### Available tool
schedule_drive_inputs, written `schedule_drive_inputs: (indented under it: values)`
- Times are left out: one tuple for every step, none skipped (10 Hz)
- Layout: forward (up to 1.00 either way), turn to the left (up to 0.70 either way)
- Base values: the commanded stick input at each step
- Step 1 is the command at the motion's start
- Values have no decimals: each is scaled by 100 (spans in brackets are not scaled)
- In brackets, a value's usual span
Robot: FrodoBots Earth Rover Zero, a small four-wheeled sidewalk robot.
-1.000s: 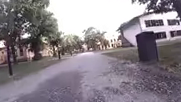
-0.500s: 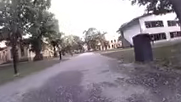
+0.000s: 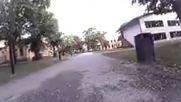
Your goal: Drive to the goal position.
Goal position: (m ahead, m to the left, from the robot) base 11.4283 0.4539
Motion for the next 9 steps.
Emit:
schedule_drive_inputs:
  values:
    - [45, 0]
    - [45, 0]
    - [45, 1]
    - [45, 15]
    - [45, 27]
    - [45, 27]
    - [45, 27]
    - [45, 27]
    - [45, 27]
